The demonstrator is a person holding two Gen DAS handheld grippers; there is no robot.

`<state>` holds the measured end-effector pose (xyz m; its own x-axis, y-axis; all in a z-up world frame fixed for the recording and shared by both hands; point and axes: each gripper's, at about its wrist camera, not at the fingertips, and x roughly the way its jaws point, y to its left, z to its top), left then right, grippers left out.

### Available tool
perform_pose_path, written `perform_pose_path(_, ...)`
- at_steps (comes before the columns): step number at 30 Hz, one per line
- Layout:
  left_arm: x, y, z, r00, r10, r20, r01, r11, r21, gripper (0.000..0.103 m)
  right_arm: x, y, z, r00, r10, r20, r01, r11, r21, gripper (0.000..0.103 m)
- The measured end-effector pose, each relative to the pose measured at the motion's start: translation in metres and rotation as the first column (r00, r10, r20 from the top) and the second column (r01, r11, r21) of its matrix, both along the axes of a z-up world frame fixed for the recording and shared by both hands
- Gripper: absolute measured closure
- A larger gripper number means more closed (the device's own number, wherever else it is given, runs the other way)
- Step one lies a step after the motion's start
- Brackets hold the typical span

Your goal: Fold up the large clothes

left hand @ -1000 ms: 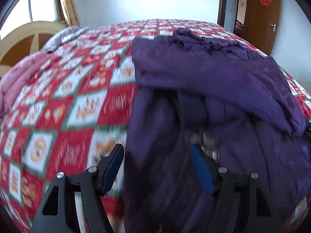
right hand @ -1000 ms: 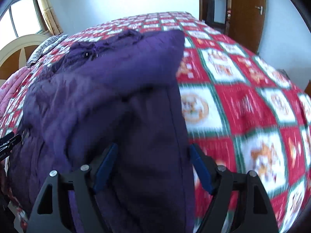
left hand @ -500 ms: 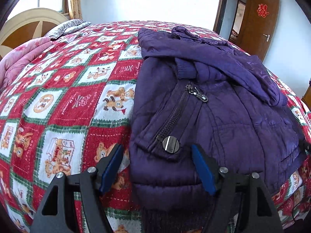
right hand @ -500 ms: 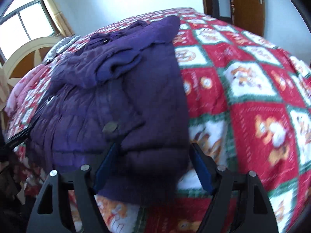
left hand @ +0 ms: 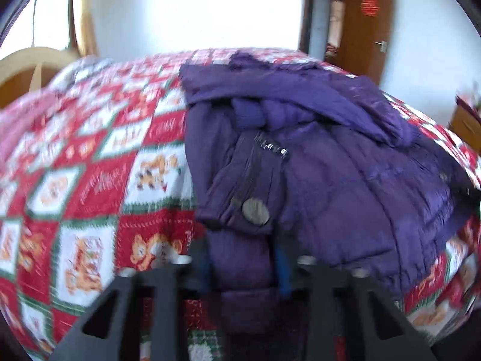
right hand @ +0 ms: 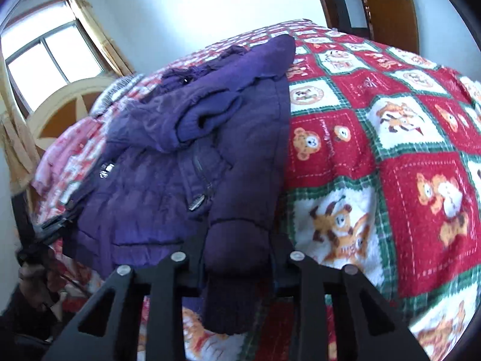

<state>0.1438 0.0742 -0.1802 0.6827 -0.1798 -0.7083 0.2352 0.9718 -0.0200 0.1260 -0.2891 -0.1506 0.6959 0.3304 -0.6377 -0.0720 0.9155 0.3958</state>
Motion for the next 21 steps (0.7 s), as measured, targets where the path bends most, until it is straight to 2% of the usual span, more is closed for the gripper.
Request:
perform_pose_path(1, -0.004, 0.001, 0.003, 1.0, -0.004, 0.001, 0.004, 1.0, -0.004, 0.08, -0.003, -0.002, 0.001, 1.0, 0.003, 0.003, -0.003, 1.0, 0.018, 0.071)
perform_pose_path(4, -0.021, 0.014, 0.022, 1.0, -0.024, 0.001, 0.024, 0.995, -0.094, 0.082, -0.024, -0.003, 0.019, 0.999, 0.026, 0.036, -0.028, 0.999, 0.044, 0.072)
perform_pose_path(7, -0.051, 0.033, 0.054, 0.998, -0.049, 0.025, 0.053, 0.981, -0.186, 0.083, -0.053, 0.003, 0.041, 0.995, 0.06, 0.074, -0.061, 0.998, 0.01, 0.073)
perform_pose_path(10, -0.073, 0.04, 0.088, 0.996, -0.072, 0.061, 0.084, 0.97, -0.228, 0.083, -0.078, 0.006, 0.06, 0.992, 0.07, 0.103, -0.073, 0.997, 0.025, 0.075)
perform_pose_path(14, -0.09, 0.057, 0.134, 0.991, -0.086, 0.103, 0.115, 0.937, -0.33, 0.083, -0.106, 0.008, 0.095, 0.98, 0.066, 0.187, -0.076, 0.996, 0.049, 0.078)
perform_pose_path(17, -0.094, 0.062, 0.154, 0.988, -0.111, 0.109, 0.145, 0.915, -0.377, 0.083, -0.111, 0.002, 0.121, 0.969, 0.059, 0.241, -0.083, 0.993, 0.089, 0.079)
perform_pose_path(21, -0.084, 0.06, 0.167, 0.983, -0.133, 0.126, 0.17, 0.915, -0.367, 0.083, -0.103, -0.004, 0.14, 0.959, 0.052, 0.277, -0.091, 0.987, 0.13, 0.079)
